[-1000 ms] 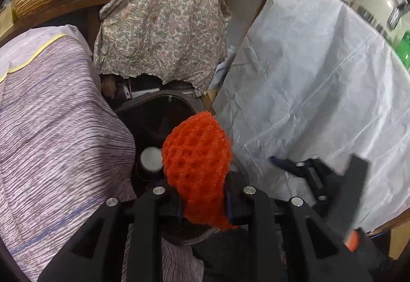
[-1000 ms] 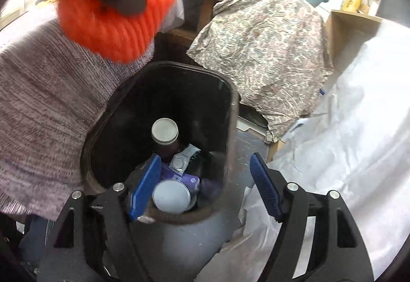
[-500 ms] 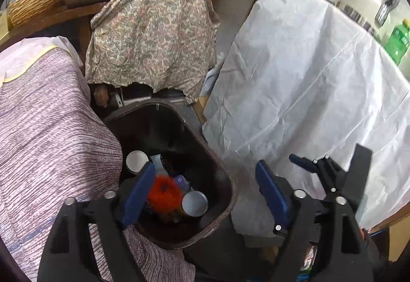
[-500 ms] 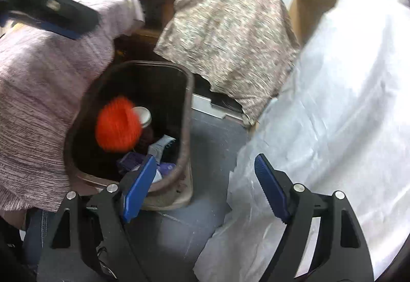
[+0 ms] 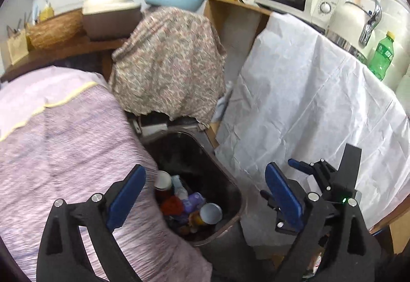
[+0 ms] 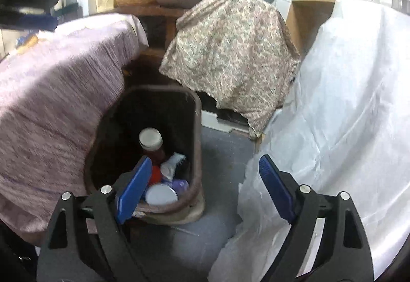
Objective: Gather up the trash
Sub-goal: 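Move both tools back over the table toward the snack bags, then grasp the blue snack bag with the left tool while the right tool grasps the yellow snack bag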
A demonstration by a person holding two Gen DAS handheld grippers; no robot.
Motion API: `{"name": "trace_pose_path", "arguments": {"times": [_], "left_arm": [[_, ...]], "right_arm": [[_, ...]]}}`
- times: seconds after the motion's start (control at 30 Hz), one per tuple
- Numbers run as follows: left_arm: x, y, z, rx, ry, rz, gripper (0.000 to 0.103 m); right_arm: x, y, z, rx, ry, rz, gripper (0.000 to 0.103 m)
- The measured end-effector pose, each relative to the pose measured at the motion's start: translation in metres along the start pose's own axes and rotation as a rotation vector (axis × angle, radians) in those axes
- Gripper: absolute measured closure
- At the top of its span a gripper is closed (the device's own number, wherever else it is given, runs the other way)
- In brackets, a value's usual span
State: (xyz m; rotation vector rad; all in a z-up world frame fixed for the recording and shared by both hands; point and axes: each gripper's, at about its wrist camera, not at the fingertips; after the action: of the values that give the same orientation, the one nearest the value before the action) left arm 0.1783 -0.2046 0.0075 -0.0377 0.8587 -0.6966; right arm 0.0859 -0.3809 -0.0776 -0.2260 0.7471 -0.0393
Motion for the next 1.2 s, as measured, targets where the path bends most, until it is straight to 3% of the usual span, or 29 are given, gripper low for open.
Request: {"name": "trace_pose_path", "arguments": {"times": [0.23, 0.57, 0.73, 1.0, 1.2], "left_arm": [[-0.047, 0.047, -0.007, -0.022, -0.061, 0.095, 0.006], [-0.105, 0.156, -0.030, -0.157, -0.066, 0.267, 0.006], [-0.140, 0.208, -0.034, -0.213, -0.083, 0.343, 0.006], [-0.177, 0.292, -0.041, -0.302, -0.081, 0.488, 0.006], [-0.197, 0.344, -0.039, -0.390, -0.085, 0.497, 0.007]], "right_arm": [[-0.010, 0.034, 0.043, -0.049, -0.108, 0.097, 0.017], [-0.008, 0.136, 0.125, -0.252, -0.174, 0.293, 0.017], [-0.005, 0.187, 0.163, -0.358, -0.165, 0.376, 0.017], [0.011, 0.269, 0.234, -0.448, -0.128, 0.580, 0.017], [0.036, 0.318, 0.288, -0.457, -0.125, 0.639, 0.017]]}}
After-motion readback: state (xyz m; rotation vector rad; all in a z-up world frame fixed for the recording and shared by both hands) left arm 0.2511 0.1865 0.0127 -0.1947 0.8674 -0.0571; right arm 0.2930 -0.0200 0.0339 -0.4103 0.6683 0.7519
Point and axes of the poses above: each gripper's, at about its wrist camera, not at the fingertips, and x roughly the way its jaws point, y to its left, z to its top, and after that the axes turned 9 degrees about -x, right-handed
